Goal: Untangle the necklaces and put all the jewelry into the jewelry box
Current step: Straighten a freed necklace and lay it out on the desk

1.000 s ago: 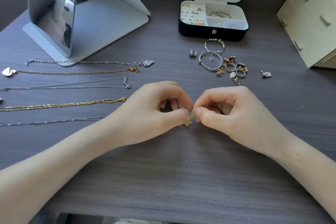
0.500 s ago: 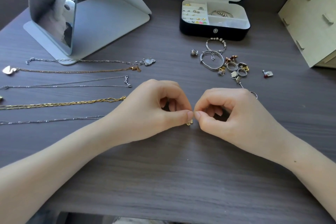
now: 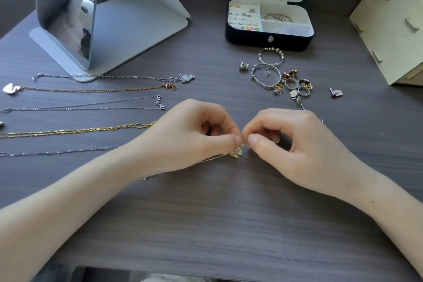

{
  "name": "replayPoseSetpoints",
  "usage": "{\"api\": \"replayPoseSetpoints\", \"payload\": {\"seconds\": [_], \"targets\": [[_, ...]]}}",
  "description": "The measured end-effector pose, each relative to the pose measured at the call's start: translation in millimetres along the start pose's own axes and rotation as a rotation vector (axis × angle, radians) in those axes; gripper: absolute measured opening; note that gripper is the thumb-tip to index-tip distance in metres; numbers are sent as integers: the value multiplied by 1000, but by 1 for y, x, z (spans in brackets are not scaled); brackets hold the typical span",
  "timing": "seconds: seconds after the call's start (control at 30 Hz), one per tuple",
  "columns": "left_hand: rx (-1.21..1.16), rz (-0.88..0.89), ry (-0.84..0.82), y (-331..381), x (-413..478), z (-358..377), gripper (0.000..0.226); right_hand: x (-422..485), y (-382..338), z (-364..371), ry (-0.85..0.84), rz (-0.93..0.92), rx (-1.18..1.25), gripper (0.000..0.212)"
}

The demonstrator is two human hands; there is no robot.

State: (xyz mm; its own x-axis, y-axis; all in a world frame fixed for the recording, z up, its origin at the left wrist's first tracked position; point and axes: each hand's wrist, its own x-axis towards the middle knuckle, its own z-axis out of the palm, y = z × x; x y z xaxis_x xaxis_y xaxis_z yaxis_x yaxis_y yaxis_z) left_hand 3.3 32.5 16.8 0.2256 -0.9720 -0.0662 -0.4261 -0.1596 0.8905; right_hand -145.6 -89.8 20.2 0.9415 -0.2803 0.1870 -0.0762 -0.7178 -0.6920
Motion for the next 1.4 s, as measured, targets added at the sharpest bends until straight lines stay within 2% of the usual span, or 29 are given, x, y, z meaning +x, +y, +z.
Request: {"api": "replayPoseSetpoints", "payload": {"seconds": [0.23, 0.37, 0.6, 0.77, 0.87, 1.07, 1.13, 1.23, 1.4], "targets": [[4, -1, 15, 1, -1, 0, 24, -1, 1, 1, -1, 8, 15, 16], [7, -15, 39, 2, 0, 1, 11, 0, 1, 0, 20, 5, 9, 15], [-29, -5, 32, 3, -1, 1, 15, 1, 1, 0, 73, -44, -26, 20], [38, 21, 21, 3, -1, 1, 14, 1, 0, 2, 102, -76, -79, 18], [156, 58, 35, 1, -1, 4, 8, 1, 0, 4, 106, -89, -99, 17], [296, 191, 51, 0, -1, 9, 11, -1, -1, 6, 49, 30, 43, 15], [284, 187, 49, 0, -1, 8, 13, 0, -1, 5, 26, 89, 99, 13], [240, 140, 42, 2, -1, 8, 3, 2, -1, 3, -7, 140, 190, 10], [104, 90, 56, 5, 0, 6, 8, 3, 0, 1, -40, 143, 197, 11]]}}
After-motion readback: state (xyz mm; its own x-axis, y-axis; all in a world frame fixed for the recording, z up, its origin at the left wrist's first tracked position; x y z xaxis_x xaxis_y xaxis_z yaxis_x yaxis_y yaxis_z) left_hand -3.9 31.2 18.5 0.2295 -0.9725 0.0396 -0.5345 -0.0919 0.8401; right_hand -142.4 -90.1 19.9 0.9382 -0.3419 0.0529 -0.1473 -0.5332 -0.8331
